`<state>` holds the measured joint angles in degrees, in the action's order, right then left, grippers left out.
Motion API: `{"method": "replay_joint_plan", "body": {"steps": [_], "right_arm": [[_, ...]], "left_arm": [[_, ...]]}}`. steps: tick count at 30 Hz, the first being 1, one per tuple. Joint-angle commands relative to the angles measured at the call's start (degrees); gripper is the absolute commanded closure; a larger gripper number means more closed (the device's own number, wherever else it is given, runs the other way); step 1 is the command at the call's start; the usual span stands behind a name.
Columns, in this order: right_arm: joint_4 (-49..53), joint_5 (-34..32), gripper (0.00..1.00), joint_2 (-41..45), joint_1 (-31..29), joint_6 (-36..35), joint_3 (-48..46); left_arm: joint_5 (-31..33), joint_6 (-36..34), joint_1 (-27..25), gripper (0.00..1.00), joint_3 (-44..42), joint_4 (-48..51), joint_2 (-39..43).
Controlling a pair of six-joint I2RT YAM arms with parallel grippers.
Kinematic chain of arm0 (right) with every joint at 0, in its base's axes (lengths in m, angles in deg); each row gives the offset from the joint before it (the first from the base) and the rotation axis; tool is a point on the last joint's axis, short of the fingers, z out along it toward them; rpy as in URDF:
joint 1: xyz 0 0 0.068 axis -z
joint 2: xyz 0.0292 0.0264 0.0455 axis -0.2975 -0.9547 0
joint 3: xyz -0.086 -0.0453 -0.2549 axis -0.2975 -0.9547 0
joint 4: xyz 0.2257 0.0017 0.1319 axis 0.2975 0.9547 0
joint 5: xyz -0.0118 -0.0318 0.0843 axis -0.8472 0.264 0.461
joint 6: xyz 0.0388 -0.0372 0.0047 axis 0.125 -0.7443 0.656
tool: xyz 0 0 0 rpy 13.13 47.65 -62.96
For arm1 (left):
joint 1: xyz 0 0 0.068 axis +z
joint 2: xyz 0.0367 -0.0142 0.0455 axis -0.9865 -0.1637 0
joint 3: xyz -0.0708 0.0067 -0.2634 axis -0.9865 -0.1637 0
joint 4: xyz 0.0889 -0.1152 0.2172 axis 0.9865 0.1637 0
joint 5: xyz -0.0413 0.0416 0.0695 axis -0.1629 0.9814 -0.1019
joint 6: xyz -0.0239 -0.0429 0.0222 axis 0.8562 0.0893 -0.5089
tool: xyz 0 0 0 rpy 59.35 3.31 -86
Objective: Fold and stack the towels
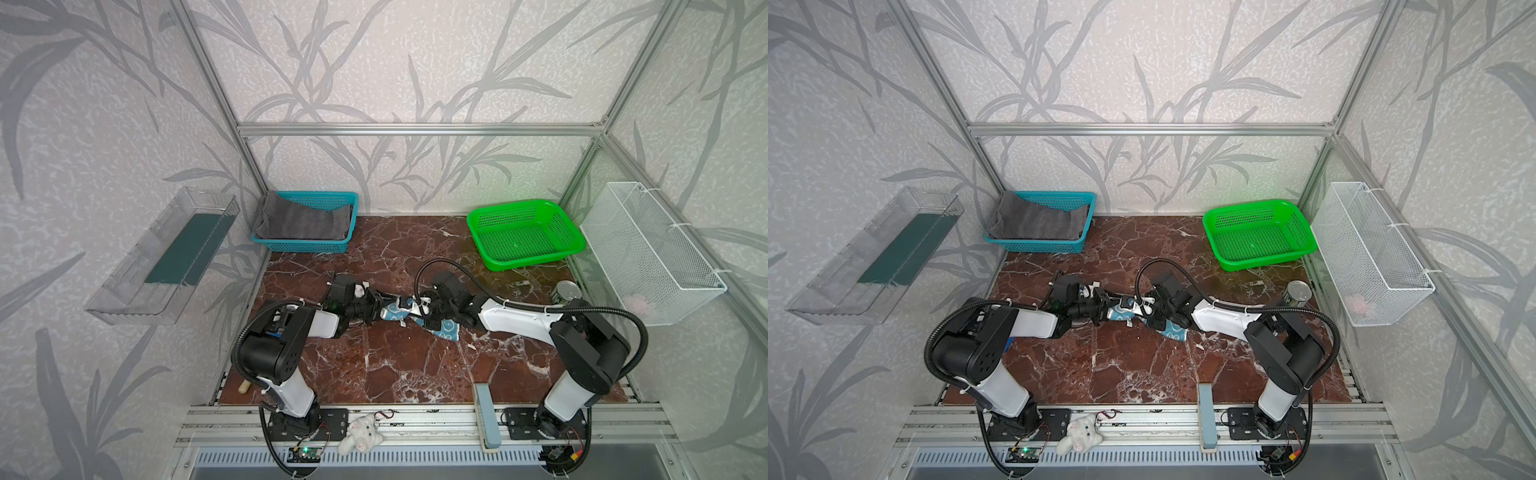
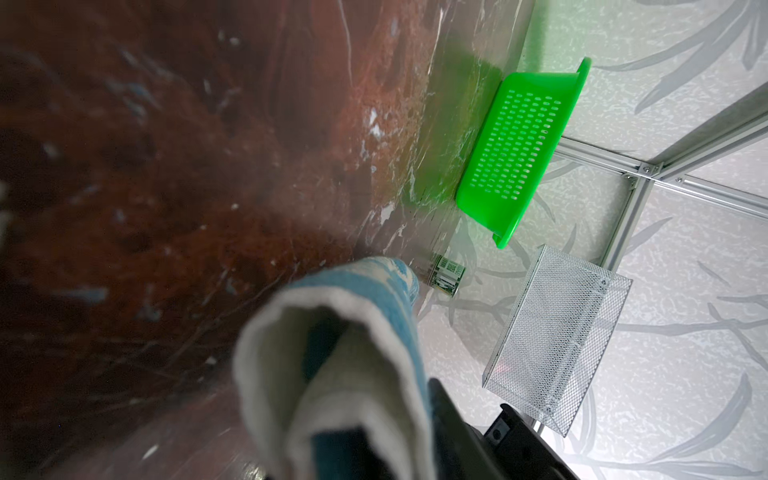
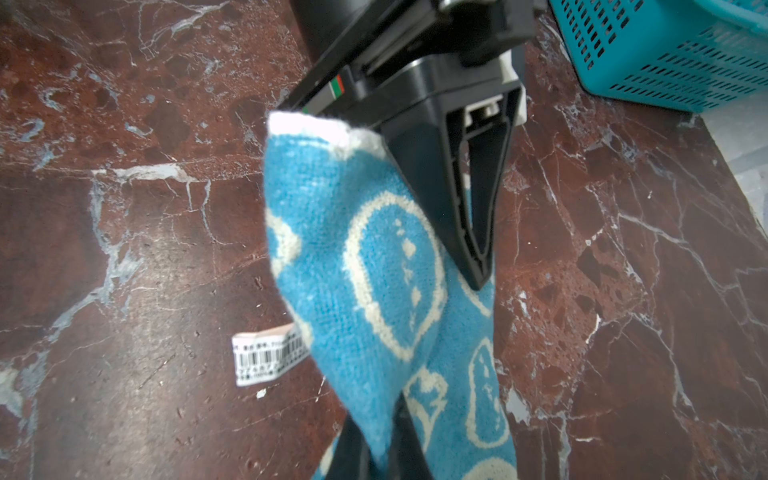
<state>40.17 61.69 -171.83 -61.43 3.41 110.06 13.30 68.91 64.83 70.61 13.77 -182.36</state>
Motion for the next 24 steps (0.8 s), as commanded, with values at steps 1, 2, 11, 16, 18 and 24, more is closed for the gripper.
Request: {"method": "replay_joint_plan", "body": {"steps": [1, 2, 11, 16, 18, 24], "right_arm": [[-1.5, -0.5, 1.0, 0.1, 0.3, 1.3, -1.0], [-1.7, -0.7, 0.98, 0.1, 0.3, 1.7, -1.0], [-0.2, -1.4, 0.24, 3.2, 0.3, 7.3, -1.4], [1.9, -2.1, 0.17, 7.1, 0.6, 13.0, -2.5], [3.0, -2.9, 0.13, 8.5, 0.6, 16.1, -2.8], [2.4, -7.4, 0.01, 14.1, 0.6, 26.7, -6.4]], "left_arm": [[-0.2, 1.5, -0.2, 0.78, 0.4, -1.5, 0.5], [-0.1, 1.0, -0.2, 0.83, 0.5, -0.6, 0.7], [3.4, -22.5, -0.2, 1.0, 12.8, 33.9, 6.5], [8.8, -37.7, -0.2, 1.0, 23.3, 53.2, 7.0], [9.3, -40.9, -0.2, 1.0, 26.2, 56.3, 6.2], [12.0, -51.2, -0.3, 1.0, 35.0, 65.9, 3.0]]}}
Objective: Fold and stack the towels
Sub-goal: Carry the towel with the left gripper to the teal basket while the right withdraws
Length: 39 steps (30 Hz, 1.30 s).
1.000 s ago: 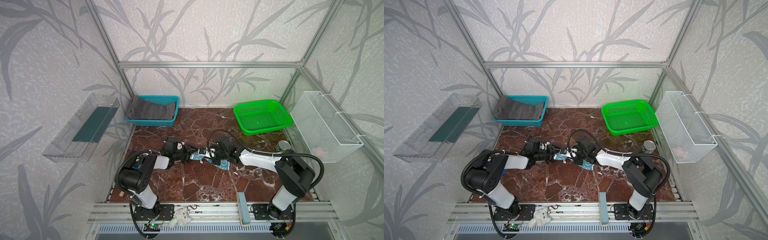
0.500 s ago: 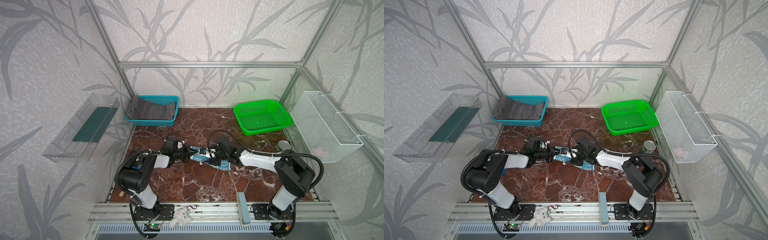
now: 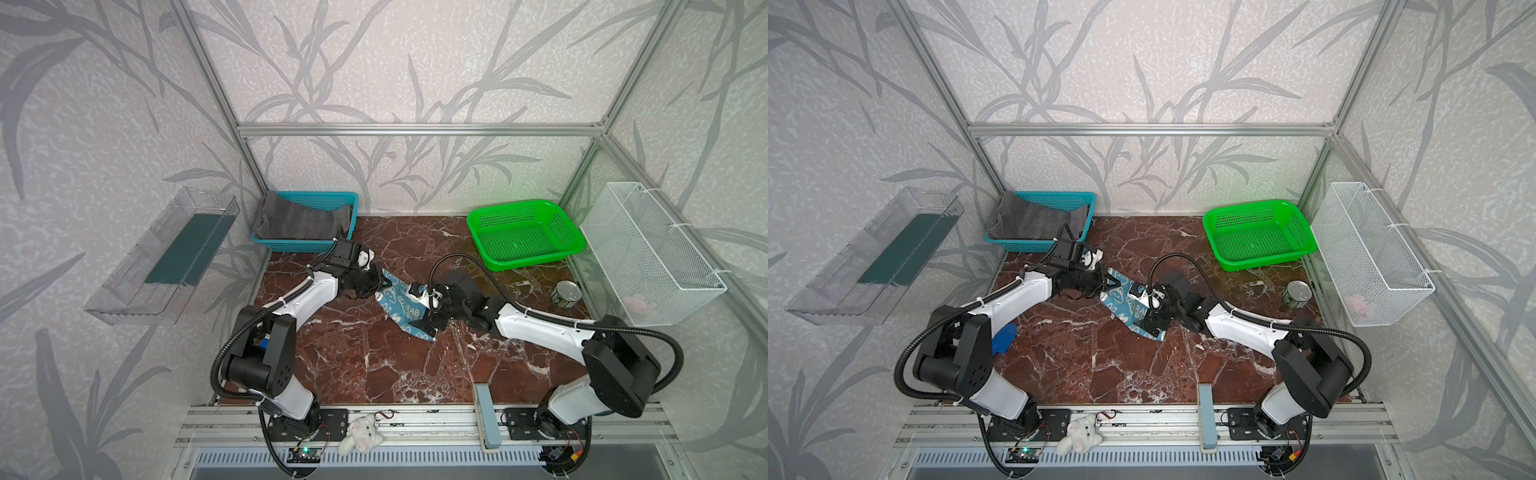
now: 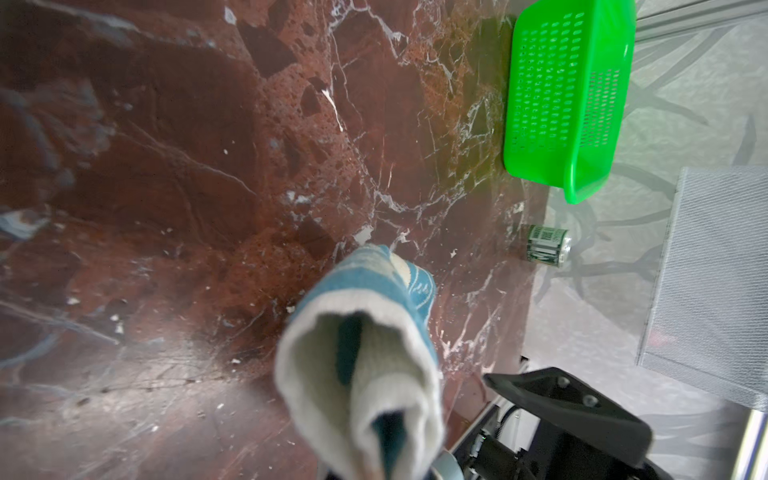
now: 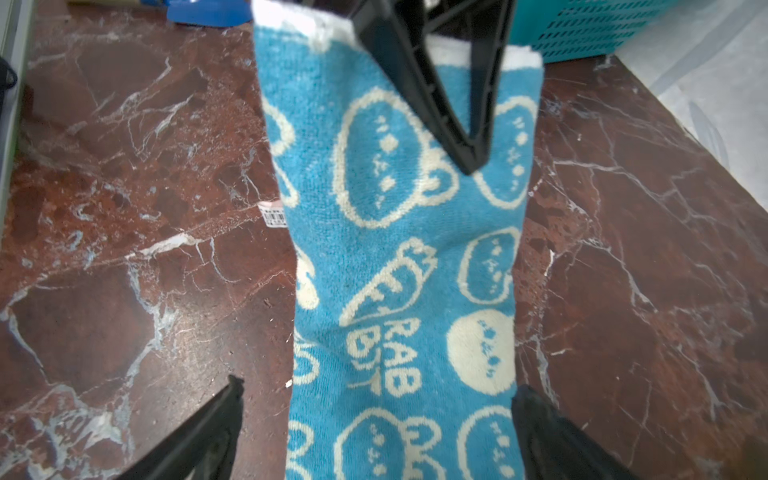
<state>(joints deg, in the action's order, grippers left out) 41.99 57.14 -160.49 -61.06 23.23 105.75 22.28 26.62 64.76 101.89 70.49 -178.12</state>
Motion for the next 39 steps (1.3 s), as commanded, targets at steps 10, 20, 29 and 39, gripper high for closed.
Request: {"method": "replay_joint_plan", "body": {"steps": [10, 20, 29, 39], "right_arm": [[0.9, -4.7, 0.01, 6.6, 0.3, 13.9, -5.6], [-12.3, -12.3, 0.01, 9.4, 0.0, 12.5, -11.1], [-23.9, -13.2, 0.01, 9.4, 0.0, 8.3, -12.4], [-32.6, -12.6, 0.01, 8.7, -0.2, 11.8, -12.6]], "left_arm": [[12.7, -23.3, -0.2, 1.0, 29.5, 24.9, -13.3], [23.5, -32.4, 0.5, 1.0, 58.0, 36.1, -27.7], [32.1, -36.1, 2.5, 1.0, 74.7, 37.0, -35.2], [33.5, -37.7, 6.5, 1.0, 79.7, 36.4, -35.5]]}}
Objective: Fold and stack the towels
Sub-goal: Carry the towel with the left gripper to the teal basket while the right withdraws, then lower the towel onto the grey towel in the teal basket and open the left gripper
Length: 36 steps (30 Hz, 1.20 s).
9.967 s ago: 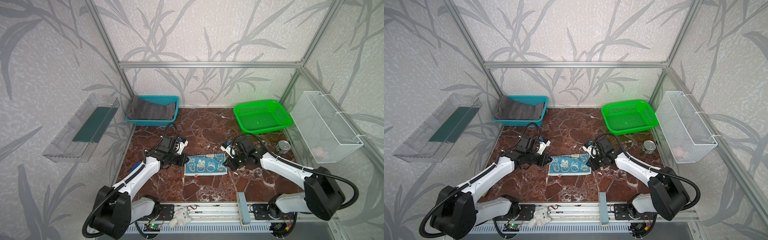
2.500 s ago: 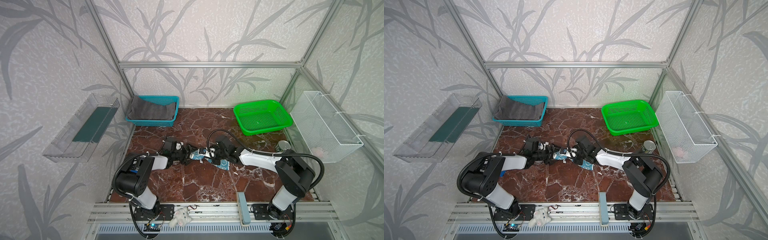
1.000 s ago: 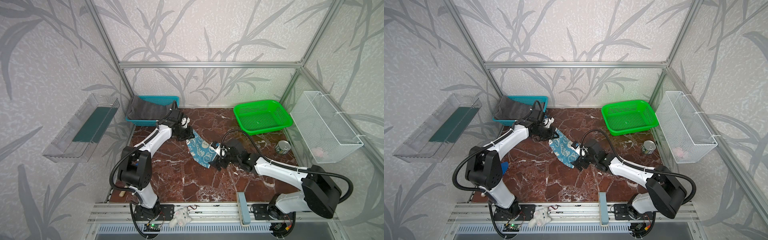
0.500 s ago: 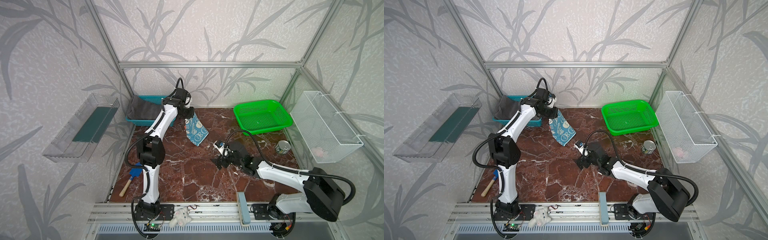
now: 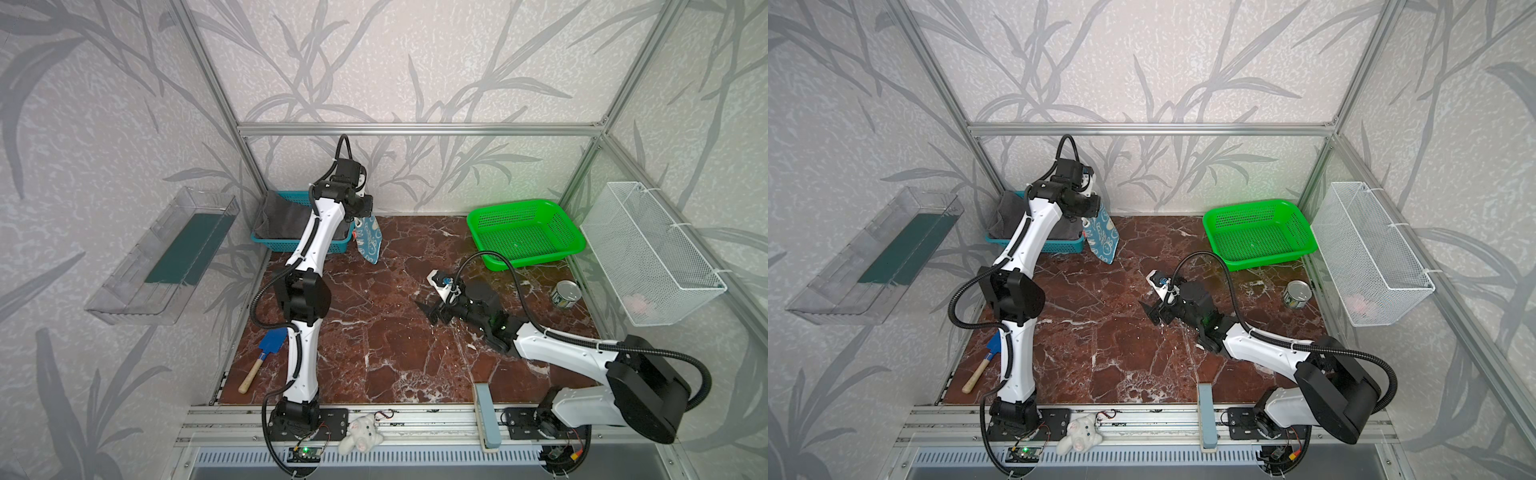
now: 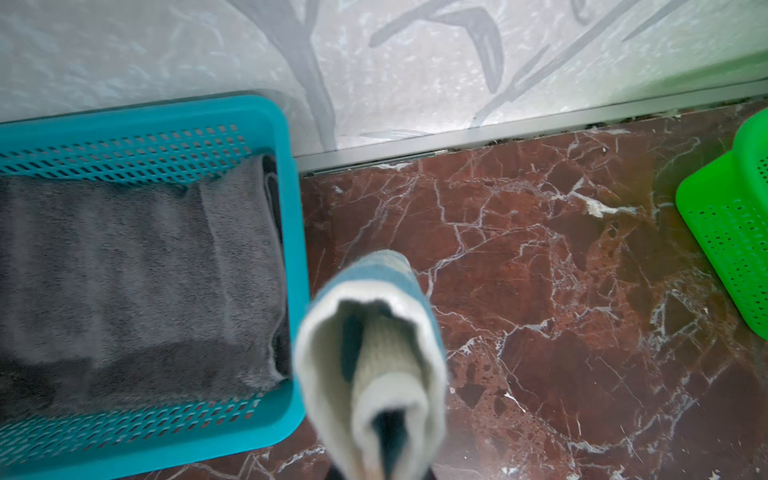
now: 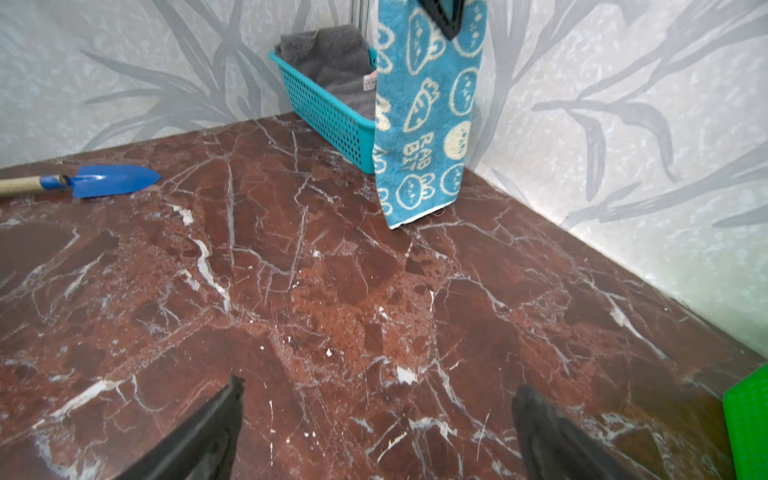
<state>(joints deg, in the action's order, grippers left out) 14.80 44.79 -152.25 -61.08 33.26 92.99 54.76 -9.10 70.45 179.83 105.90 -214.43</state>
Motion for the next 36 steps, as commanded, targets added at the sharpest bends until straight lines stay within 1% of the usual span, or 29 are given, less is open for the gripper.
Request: {"method": "replay_joint_plan", "body": {"steps": [1, 4, 8, 14, 19, 27, 30, 36], "right_arm": [[-5.7, -0.2, 0.01, 0.3, -0.4, 1.8, 0.3], [-5.4, -0.3, 0.01, -0.4, -0.8, 1.2, 0.5], [-4.6, -0.3, 0.01, -0.6, -0.9, 1.1, 0.8], [-1.8, 0.3, 0.01, -1.7, -1.2, -0.2, 2.9], [-4.3, 1.2, 0.01, -3.1, -1.1, -0.8, 4.5], [-3.0, 2.2, 0.01, -4.4, -1.1, -0.6, 7.8], [-2.7, 2.2, 0.01, -5.0, -1.1, -0.4, 8.5], [-1.9, 2.4, 0.01, -6.4, -1.2, 0.0, 9.8]], "left_arm": [[1.7, -2.5, 1.1, 1.0, 1.8, 0.8, 1.0], [4.2, -4.1, 2.0, 1.0, 1.8, 0.3, 1.2], [5.2, -5.0, 4.0, 1.0, 2.0, -0.6, 0.7], [9.8, -7.1, 6.3, 1.0, 2.1, -2.7, -0.3], [9.8, -7.6, 7.9, 1.0, 2.2, -4.4, -0.3], [14.6, -10.6, 9.2, 1.0, 1.4, -6.6, -2.2], [16.6, -12.9, 9.5, 1.0, 0.0, -8.6, -3.0], [19.7, -17.0, 10.3, 1.0, 0.0, -11.6, -6.2]]}}
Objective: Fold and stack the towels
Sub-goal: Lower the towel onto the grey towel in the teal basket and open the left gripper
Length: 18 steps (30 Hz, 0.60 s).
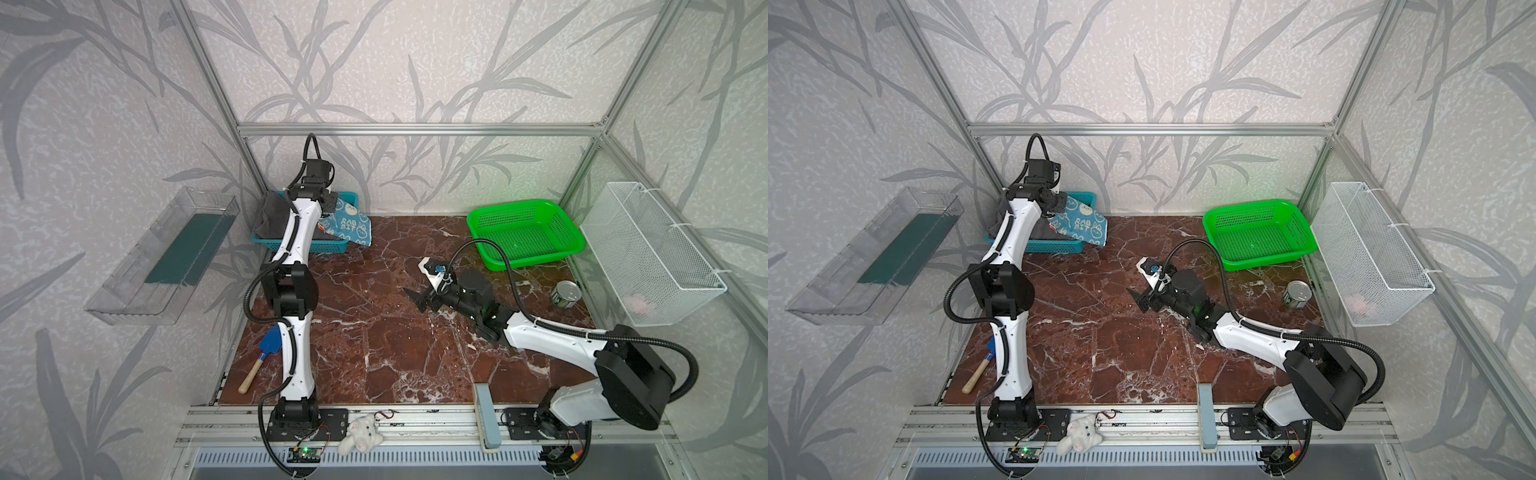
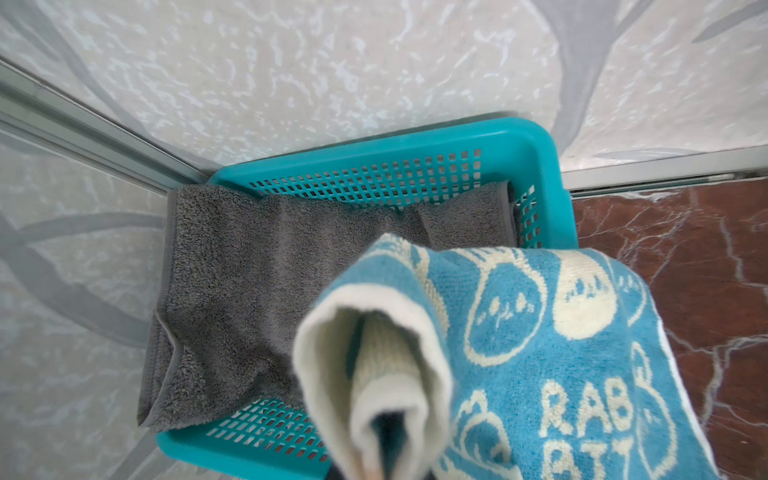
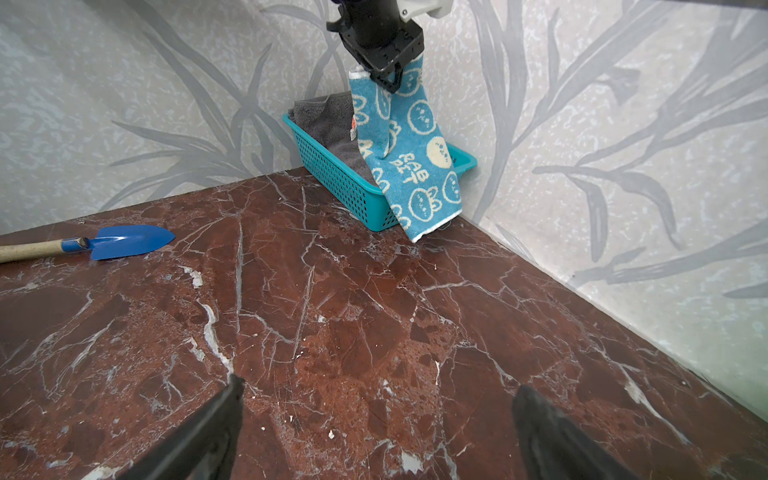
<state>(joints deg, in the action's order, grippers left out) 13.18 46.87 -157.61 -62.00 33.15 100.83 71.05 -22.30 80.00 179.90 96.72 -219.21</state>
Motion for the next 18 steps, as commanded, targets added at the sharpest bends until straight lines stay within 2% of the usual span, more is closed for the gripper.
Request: {"method": "replay_joint_plan", "body": {"steps": [1, 10, 14, 18], "right_arm": [[-0.2, 0.4, 0.01, -1.3, -0.2, 0.1, 2.3], [1.4, -0.1, 0.01, -2.8, -0.2, -0.5, 4.3], [1.6, -0.8, 0.01, -2.6, -0.2, -0.6, 4.2], [2.0, -0.8, 0.01, -2.8, -0.2, -0.5, 4.6]], "left_arm": [[4.1, -4.2, 1.0, 1.0, 0.0, -3.0, -2.0], [5.2, -7.7, 3.8, 1.0, -0.1, -7.4, -6.3], [8.2, -10.3, 4.6, 1.0, -0.1, -9.4, -8.0], [6.7, -9.7, 5.9, 1.0, -0.4, -10.8, -9.0]]}}
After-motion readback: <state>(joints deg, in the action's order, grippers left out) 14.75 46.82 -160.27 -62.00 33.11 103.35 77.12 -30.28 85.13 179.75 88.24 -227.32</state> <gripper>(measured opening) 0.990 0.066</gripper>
